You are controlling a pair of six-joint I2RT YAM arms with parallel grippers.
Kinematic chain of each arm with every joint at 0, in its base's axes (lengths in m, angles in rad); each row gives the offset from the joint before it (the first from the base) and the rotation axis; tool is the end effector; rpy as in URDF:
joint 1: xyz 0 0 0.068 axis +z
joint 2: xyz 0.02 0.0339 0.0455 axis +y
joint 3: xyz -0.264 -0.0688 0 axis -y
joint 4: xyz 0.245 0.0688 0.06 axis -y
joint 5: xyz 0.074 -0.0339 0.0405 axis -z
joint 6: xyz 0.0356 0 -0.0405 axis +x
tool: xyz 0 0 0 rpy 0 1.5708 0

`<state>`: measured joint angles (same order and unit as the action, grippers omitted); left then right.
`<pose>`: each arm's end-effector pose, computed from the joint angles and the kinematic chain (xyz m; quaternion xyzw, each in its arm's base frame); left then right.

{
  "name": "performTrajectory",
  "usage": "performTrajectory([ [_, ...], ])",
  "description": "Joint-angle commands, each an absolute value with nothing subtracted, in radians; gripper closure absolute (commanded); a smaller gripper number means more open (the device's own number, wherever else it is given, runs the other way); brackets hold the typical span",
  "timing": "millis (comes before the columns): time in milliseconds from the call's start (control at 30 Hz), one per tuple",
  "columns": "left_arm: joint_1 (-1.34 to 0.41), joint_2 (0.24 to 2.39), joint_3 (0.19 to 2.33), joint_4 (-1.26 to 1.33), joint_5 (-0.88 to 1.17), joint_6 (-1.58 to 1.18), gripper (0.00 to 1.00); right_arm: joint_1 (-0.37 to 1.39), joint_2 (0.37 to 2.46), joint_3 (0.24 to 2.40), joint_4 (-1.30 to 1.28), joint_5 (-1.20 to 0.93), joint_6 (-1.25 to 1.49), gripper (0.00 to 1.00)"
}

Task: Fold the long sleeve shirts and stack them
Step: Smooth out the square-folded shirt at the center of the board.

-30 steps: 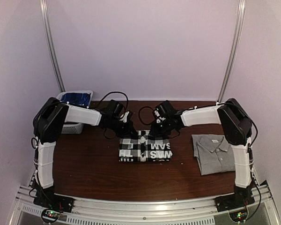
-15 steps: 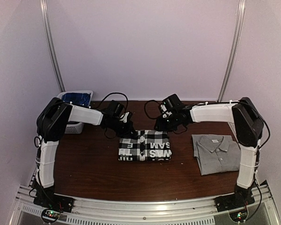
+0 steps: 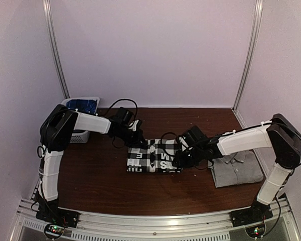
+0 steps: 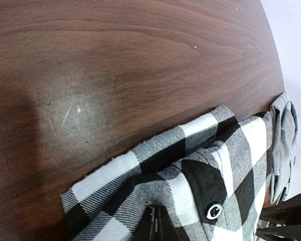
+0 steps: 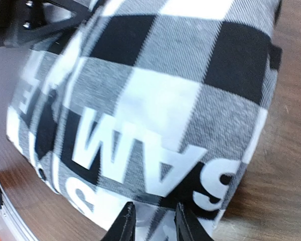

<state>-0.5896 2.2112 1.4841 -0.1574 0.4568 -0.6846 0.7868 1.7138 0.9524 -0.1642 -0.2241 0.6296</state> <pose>0.3801 -0.2732 0.1252 0.0325 0.9198 -0.3663 0.1366 0.2357 0.2476 0.1623 -0.1093 0.9368 0.2855 0.1703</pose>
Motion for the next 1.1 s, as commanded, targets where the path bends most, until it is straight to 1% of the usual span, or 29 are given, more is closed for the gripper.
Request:
performTrajectory([
  [0,-0.574,2.246,1.502,-0.177,0.428,-0.661,0.96,0.789,1.696,0.882,-0.108,-0.22,0.679,0.71],
  [167,-0.574,2.248,1.513,-0.187,0.427,-0.656,0.96,0.795,1.672,0.815,-0.098,-0.223,0.699,0.71],
  [333,-0.574,2.225,1.561,-0.235,0.424,-0.631,0.95,0.795,1.604,0.835,-0.159,-0.186,0.693,0.71],
  [533,-0.575,2.09,1.551,-0.286,0.399,-0.602,0.85,0.803,1.559,0.92,-0.248,-0.127,0.674,0.7],
  [700,-0.582,1.938,1.418,-0.285,0.397,-0.603,0.83,0.851,1.588,1.01,-0.274,-0.091,0.659,0.67],
  [867,-0.606,1.816,1.223,-0.23,0.458,-0.644,0.83,0.895,1.689,1.11,-0.277,-0.084,0.644,0.66],
  [967,-0.62,1.779,1.115,-0.174,0.499,-0.675,0.83,0.916,1.752,1.165,-0.279,-0.083,0.634,0.66],
  [1067,-0.627,1.785,1.03,-0.116,0.536,-0.703,0.84,0.929,1.798,1.17,-0.271,-0.084,0.64,0.67],
])
